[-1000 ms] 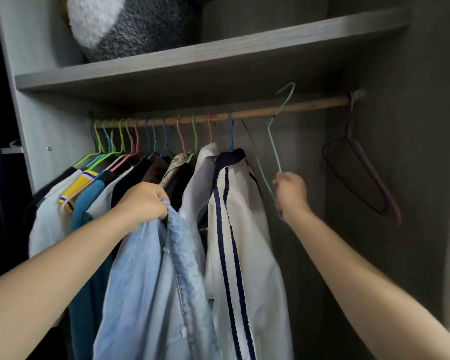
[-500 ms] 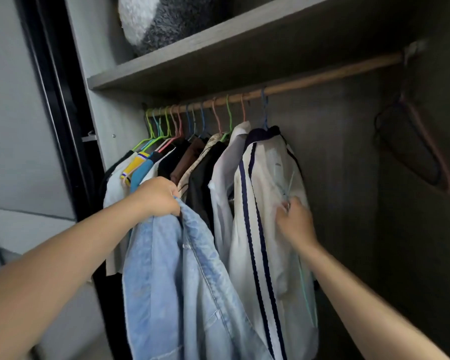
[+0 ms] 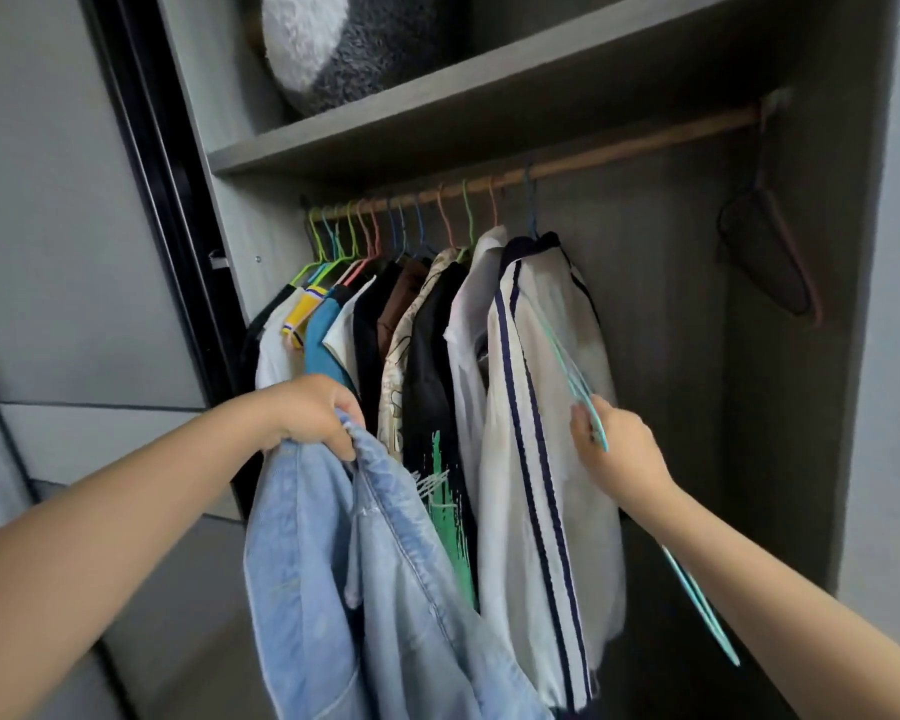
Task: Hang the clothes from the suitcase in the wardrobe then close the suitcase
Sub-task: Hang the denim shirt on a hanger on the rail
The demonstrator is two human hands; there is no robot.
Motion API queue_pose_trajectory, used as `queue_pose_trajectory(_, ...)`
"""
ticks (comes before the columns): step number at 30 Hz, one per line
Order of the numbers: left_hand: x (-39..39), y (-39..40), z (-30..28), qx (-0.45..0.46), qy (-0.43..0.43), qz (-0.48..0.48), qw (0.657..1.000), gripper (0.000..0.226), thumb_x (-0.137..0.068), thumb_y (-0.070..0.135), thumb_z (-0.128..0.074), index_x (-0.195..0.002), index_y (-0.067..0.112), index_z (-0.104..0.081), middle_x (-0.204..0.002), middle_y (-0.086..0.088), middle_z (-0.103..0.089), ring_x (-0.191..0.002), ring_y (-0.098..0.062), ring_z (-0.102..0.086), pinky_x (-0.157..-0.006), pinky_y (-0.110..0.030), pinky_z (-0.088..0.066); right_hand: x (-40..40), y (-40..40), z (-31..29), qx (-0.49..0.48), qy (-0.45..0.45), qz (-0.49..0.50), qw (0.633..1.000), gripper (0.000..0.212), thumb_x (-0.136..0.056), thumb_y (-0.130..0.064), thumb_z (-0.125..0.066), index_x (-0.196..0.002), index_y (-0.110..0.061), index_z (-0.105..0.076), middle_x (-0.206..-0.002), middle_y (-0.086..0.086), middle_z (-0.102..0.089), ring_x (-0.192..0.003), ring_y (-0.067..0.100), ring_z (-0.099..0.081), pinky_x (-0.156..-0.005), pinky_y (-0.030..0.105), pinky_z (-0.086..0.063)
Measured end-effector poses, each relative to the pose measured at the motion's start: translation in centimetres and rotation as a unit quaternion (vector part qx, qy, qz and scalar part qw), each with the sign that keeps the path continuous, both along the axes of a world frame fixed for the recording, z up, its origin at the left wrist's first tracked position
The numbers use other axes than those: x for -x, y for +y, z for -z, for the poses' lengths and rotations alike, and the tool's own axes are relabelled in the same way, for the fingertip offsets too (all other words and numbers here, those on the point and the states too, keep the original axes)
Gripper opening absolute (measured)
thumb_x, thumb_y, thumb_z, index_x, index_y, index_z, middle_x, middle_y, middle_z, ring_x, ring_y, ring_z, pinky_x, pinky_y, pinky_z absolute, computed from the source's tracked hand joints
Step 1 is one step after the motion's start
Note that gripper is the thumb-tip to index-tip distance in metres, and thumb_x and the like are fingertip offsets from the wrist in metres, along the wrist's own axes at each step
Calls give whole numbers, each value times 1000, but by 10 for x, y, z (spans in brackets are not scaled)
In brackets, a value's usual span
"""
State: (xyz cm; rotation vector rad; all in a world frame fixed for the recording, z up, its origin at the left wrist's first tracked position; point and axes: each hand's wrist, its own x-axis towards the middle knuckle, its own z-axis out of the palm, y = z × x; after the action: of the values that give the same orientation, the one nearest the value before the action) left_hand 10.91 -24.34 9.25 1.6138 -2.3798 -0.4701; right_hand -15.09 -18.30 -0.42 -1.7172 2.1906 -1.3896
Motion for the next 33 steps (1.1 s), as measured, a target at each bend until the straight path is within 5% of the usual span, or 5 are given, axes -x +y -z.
queue_pose_trajectory(3,-21,15,6,-4,-3,5,1000,20,-72,-2,-72,-71,14,-61,-71,3,-56,-71,-10,-52,-56,-13,-40,-23,40,1,48,16,-110,993,22,-94,-6,-43,-85,9,-56,-75,27,-61,-62,28,-52,-58,30,-37)
queue_pose_trajectory(5,-34,25,15,37,-13,-18,999,11,-72,2,-73,-78,8,-65,-72,2,-55,-69,-10,-50,-57,-18,-37,-38,73,-4,35,-33,-219,975,25,-95,-5,-43,-81,-4,-63,-48,3,-53,-43,6,-42,-45,14,-30)
queue_pose_trajectory(10,-70,42,28,131,-31,-98,986,23,-72,14,-75,-89,0,-68,-77,-9,-56,-78,-23,-53,-53,-25,-34,-75,113,-11,-104,-166,-411,891,30,-97,-3,-34,-98,-16,-60,-37,-9,-27,-30,4,-21,-32,14,-17)
queue_pose_trajectory(19,-118,72,35,169,-110,-132,970,15,-75,14,-67,-82,1,-69,-94,-15,-66,-90,-30,-59,-68,-29,-41,-109,123,-23,-271,-155,-394,865,28,-96,-5,-37,-89,-12,-63,-36,-8,-27,-30,4,-18,-38,12,-11)
queue_pose_trajectory(33,-102,147,36,190,-24,-64,979,9,-82,13,-59,-75,11,-54,-78,-9,-49,-73,-18,-45,-58,-24,-31,-213,115,5,-156,-271,-349,883,16,-87,1,-45,-72,-6,-49,-31,-5,-27,-23,5,-17,-35,6,-14)
